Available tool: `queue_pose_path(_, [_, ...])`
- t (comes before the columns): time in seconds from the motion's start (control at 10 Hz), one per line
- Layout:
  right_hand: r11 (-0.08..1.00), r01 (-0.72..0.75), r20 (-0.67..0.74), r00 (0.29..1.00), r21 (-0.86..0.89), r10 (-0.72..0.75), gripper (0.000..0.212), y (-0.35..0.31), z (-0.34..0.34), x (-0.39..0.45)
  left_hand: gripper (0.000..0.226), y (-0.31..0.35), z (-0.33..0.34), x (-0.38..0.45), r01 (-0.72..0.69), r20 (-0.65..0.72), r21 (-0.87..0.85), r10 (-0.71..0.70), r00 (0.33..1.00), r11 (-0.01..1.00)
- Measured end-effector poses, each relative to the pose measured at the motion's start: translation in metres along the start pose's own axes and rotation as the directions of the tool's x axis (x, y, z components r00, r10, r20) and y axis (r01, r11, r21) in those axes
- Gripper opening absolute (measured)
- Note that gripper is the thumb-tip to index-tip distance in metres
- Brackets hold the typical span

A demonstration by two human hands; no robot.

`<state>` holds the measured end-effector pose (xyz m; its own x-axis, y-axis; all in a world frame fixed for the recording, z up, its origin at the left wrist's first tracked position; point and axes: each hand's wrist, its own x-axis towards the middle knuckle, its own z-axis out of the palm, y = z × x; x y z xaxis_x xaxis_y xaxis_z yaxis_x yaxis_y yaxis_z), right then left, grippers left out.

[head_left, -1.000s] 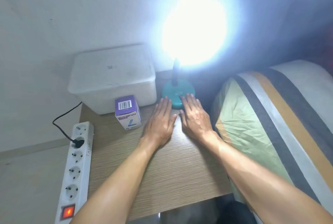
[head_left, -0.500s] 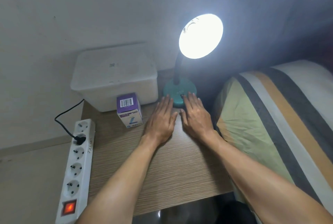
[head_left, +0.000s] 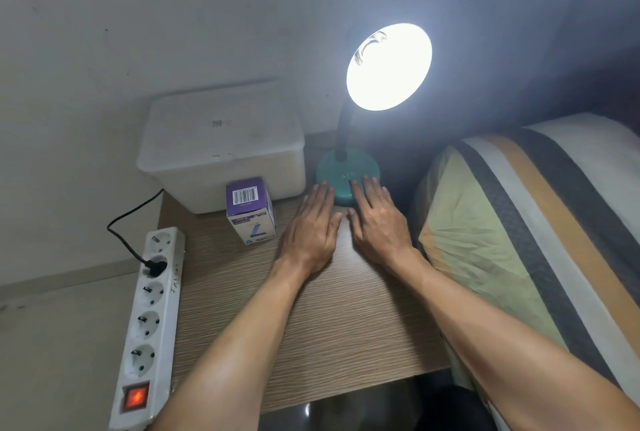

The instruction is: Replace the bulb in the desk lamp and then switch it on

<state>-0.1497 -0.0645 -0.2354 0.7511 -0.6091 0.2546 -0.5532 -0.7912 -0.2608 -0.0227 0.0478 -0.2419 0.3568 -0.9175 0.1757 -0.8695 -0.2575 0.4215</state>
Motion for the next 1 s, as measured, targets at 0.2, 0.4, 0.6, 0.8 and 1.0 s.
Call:
queue_pose_path(0.2, [0.999, 0.005, -0.002, 1.000, -0.043, -0.005, 0.061, -0.004, -0.006, 0.003, 0.058, 0.001, -0.001, 0.000, 0.004, -0.014, -0.009, -0.004, 1.000, 1.000])
queue_pose_path(0.4, [0.996, -0.016, 0.015, 1.000, -0.083, 0.017, 0.063, -0.007, -0.011, 0.009, 0.062, 0.000, 0.001, -0.001, -0.001, -0.019, 0.005, 0.001, 1.000, 1.000])
queue_pose_path(0.6, [0.993, -0.025, 0.008, 1.000, -0.113, 0.026, 0.063, -0.009, -0.011, 0.008, 0.066, -0.001, 0.003, -0.002, -0.010, -0.032, 0.040, 0.011, 0.999, 0.999])
queue_pose_path(0.8, [0.995, -0.071, 0.156, 0.984, -0.073, 0.081, 0.069, -0.015, -0.027, 0.009, 0.065, 0.008, -0.008, -0.001, 0.051, 0.117, 0.117, -0.065, 0.991, 0.992])
queue_pose_path(1.0, [0.990, -0.136, 0.386, 0.912, -0.035, 0.139, 0.084, -0.023, -0.065, 0.031, 0.068, 0.035, -0.044, -0.036, 0.066, 0.257, 0.100, -0.090, 0.962, 0.993])
